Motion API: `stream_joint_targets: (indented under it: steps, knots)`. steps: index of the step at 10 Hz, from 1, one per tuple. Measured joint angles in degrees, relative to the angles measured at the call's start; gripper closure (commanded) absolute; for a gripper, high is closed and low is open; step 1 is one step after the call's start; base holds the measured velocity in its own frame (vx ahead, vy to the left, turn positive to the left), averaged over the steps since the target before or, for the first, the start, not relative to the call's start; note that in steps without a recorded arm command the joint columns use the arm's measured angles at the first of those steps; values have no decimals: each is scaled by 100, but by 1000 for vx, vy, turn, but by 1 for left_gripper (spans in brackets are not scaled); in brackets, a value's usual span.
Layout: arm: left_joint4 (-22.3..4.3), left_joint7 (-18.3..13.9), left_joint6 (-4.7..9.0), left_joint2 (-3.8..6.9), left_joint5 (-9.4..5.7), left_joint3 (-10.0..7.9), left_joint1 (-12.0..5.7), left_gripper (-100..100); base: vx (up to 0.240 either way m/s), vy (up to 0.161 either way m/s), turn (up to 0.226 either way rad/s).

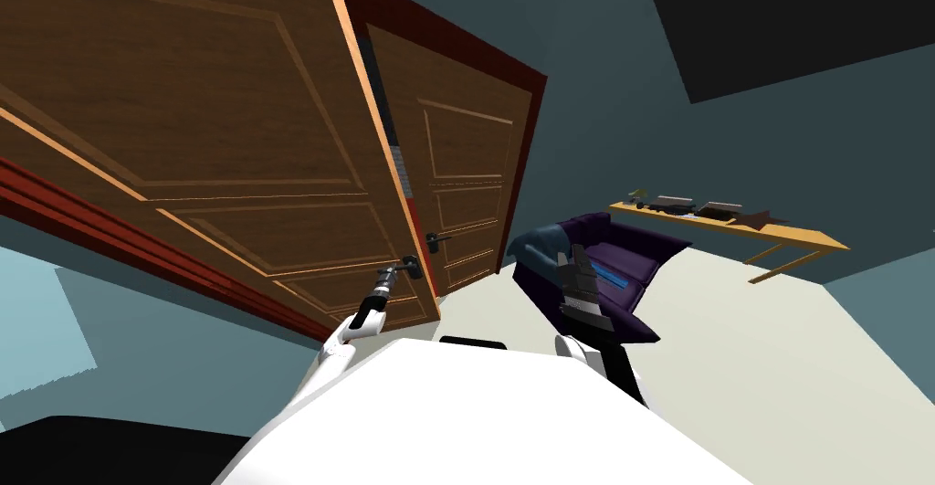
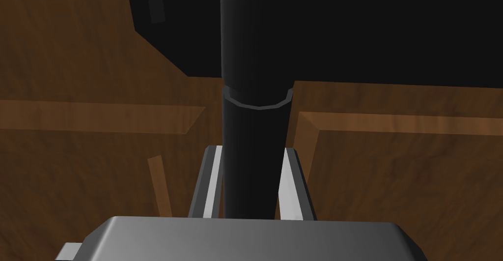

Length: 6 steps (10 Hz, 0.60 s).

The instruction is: Pull the door open

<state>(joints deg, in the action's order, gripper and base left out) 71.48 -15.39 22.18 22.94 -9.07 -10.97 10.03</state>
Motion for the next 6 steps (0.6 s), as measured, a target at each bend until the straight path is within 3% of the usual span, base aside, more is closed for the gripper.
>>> stream_joint_targets:
  steps: [6]
  knots:
    - [232,-344,241,340,-6,344,311,100,-232,53,-143]
